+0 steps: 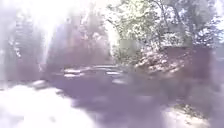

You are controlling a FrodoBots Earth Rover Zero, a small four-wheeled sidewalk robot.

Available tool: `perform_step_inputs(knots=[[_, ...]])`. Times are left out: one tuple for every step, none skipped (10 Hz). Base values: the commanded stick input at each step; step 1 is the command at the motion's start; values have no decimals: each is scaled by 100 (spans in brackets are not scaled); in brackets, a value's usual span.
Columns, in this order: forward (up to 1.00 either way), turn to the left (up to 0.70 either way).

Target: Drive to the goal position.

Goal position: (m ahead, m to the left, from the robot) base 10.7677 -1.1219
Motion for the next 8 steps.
perform_step_inputs(knots=[[45, 0], [45, 0], [45, 0], [45, 0], [45, 0], [45, 0], [45, 0], [45, 0]])
